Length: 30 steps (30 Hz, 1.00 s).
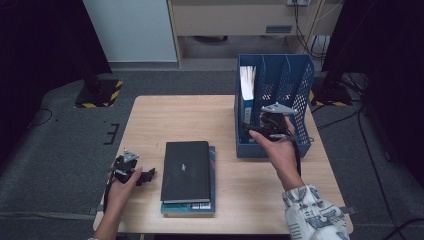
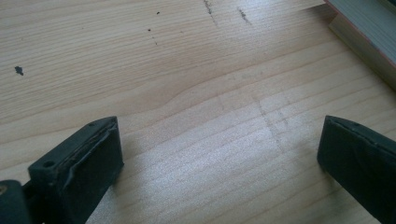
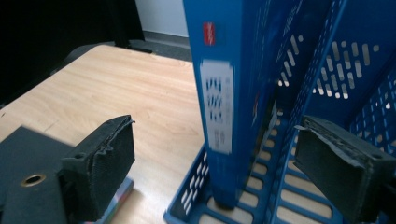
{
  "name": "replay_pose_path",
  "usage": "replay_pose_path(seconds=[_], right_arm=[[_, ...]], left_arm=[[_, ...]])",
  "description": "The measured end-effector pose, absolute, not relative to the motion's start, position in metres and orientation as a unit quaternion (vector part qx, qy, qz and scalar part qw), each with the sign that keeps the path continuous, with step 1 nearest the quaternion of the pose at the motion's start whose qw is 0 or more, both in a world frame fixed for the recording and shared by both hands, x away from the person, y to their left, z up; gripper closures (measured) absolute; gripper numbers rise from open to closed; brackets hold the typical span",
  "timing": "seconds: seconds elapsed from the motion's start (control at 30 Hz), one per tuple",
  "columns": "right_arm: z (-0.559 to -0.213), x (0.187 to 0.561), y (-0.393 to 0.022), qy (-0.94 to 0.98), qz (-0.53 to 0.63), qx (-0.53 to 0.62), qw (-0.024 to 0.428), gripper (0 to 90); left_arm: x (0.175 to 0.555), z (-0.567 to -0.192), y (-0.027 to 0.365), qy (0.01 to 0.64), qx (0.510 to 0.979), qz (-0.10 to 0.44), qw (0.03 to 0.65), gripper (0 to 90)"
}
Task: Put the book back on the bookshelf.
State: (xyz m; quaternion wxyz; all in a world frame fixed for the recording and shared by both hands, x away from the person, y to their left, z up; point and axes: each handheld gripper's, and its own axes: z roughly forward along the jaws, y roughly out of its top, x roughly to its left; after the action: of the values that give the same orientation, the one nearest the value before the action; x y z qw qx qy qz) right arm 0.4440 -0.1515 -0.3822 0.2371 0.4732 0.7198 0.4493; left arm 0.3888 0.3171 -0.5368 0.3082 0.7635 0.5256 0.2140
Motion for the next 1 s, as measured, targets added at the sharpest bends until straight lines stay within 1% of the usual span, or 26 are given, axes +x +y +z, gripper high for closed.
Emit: replay_pose_path(seconds=[0.17, 0.4, 0.5, 0.53, 0.6, 0.7, 0.8, 1.0], right_arm=[[-0.390, 0.432, -0.154, 0.737, 0.450, 0.457, 0.214, 9.0], [-0.404, 0.406, -0.141, 0.761, 0.466, 0.411, 0.186, 9.0], [-0.413, 0.399, -0.134, 0.769, 0.468, 0.397, 0.179, 12.1], [-0.418, 0.395, -0.130, 0.775, 0.467, 0.390, 0.169, 12.6], [-0.426, 0.390, -0.123, 0.783, 0.461, 0.381, 0.168, 12.5], [-0.438, 0.385, -0.110, 0.790, 0.462, 0.375, 0.147, 12.3], [-0.447, 0.379, -0.096, 0.786, 0.471, 0.372, 0.148, 13.8], [-0.465, 0.374, -0.073, 0.808, 0.457, 0.349, 0.125, 14.5]], left_arm=[[0.389, -0.537, 0.317, 0.526, 0.763, 0.214, 0.309, 0.0], [0.388, -0.537, 0.316, 0.534, 0.758, 0.218, 0.306, 0.0], [0.388, -0.537, 0.316, 0.533, 0.758, 0.217, 0.307, 0.0], [0.388, -0.537, 0.316, 0.534, 0.758, 0.217, 0.307, 0.0], [0.389, -0.537, 0.316, 0.533, 0.758, 0.217, 0.307, 0.0], [0.388, -0.537, 0.316, 0.530, 0.759, 0.217, 0.310, 0.0], [0.385, -0.534, 0.318, 0.535, 0.753, 0.213, 0.318, 4.2], [0.383, -0.522, 0.319, 0.529, 0.747, 0.211, 0.344, 6.7]])
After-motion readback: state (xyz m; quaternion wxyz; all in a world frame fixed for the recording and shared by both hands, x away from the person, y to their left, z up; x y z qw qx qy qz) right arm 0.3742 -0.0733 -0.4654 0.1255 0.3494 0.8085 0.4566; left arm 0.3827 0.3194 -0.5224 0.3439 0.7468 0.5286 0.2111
